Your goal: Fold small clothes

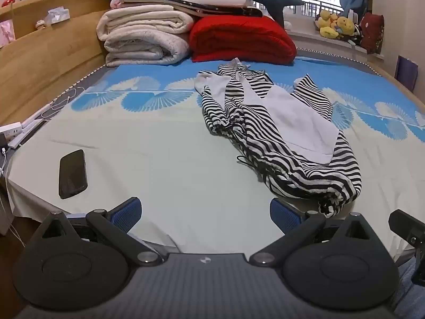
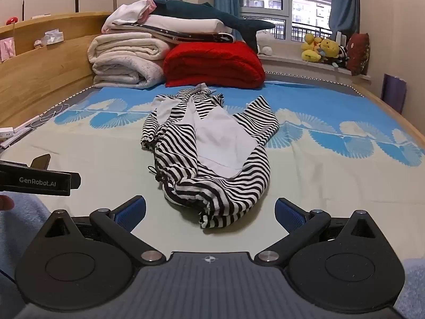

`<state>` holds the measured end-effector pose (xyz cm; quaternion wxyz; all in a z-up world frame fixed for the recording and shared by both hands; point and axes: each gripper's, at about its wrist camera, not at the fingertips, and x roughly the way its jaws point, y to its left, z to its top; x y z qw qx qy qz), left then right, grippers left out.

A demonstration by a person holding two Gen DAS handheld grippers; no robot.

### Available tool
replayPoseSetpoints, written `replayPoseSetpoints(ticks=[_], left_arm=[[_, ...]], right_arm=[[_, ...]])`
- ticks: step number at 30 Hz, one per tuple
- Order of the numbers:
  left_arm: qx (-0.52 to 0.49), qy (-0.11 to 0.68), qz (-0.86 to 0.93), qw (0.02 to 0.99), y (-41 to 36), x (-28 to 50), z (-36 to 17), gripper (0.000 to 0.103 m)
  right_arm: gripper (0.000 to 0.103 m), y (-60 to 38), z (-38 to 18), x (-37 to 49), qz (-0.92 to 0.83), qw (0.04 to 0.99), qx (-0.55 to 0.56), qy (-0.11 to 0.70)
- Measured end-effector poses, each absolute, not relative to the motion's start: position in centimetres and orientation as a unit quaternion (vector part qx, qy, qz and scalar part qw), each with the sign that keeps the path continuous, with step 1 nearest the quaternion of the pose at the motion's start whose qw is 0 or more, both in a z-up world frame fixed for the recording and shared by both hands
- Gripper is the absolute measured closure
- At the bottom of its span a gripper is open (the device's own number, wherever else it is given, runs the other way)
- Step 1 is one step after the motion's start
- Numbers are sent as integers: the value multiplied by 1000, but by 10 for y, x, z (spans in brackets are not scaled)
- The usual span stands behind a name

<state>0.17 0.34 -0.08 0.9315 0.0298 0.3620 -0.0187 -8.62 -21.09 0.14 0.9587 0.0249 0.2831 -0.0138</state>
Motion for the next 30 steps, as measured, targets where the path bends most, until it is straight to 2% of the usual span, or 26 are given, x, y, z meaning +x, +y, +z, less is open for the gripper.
replayPoseSetpoints(ticks=[30], left_arm=[[54,352,-10,934,-1,-5,3,0]], right_arm=[[1,-208,5,-87,4,954,38,296]])
